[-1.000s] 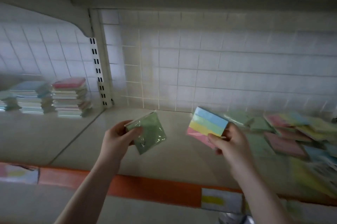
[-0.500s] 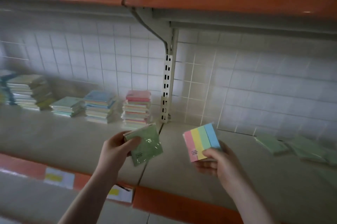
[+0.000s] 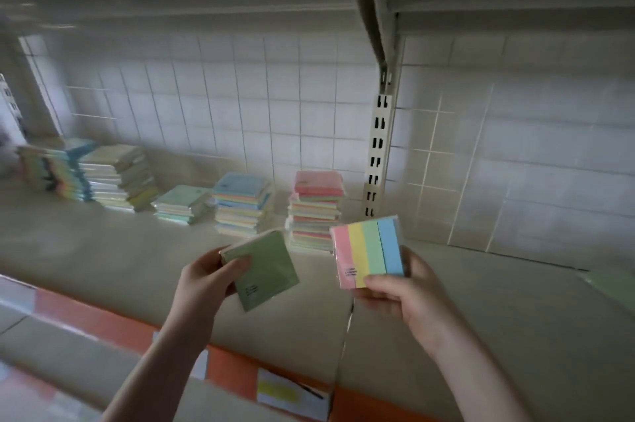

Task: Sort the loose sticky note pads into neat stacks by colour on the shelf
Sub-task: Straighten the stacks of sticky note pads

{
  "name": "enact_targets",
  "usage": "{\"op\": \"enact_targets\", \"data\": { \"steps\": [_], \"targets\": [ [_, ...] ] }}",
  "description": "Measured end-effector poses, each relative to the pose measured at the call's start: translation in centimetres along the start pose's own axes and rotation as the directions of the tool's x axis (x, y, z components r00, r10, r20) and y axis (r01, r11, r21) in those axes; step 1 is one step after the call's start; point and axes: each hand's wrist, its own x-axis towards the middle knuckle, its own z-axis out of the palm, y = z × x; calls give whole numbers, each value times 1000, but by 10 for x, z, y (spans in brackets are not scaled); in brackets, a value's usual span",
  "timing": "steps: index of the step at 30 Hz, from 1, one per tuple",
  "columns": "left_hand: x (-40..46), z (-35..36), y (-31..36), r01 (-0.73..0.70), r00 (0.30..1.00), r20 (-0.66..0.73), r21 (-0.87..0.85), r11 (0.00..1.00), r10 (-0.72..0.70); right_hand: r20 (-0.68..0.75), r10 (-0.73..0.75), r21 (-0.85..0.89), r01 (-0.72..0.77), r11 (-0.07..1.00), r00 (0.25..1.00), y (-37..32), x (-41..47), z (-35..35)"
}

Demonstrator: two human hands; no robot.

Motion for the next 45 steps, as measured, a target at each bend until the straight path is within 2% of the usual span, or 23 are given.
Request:
{"op": "enact_targets", "data": {
  "steps": [3,7,12,18,22,32,38,42,45],
  "targets": [
    [26,-26,-1,-9,1000,7,-31,999,9,-35,-23,3,23,1000,999,5,15,37],
    [70,-76,5,-30,996,85,-72,997,36,-133,-73,-56,66,996,988,16,39,104],
    [140,-157,15,-7,990,142,-49,999,14,-227,-147,-116,123,986,963,31,65,197],
    [194,-217,32,34,987,159,-24,999,-30,-228,-179,-128,153,980,957,30,93,280],
    [209,-239,35,45,990,138,-14,999,-43,-217,-129,-36,124,992,968,31,109,307],
    [239,-303,45,71,996,62,-38,997,-69,-151,-104,-40,99,994,983,34,138,371],
    [286,-349,50,70,987,147,-38,997,-63,-174,-142,-37,137,990,974,36,163,437],
    [324,-405,56,100,972,217,-13,995,-95,-250,-192,-14,194,981,949,50,176,493],
    [357,-451,62,125,973,189,33,992,-129,-261,-217,-6,223,975,941,53,188,541]
  ]
}}
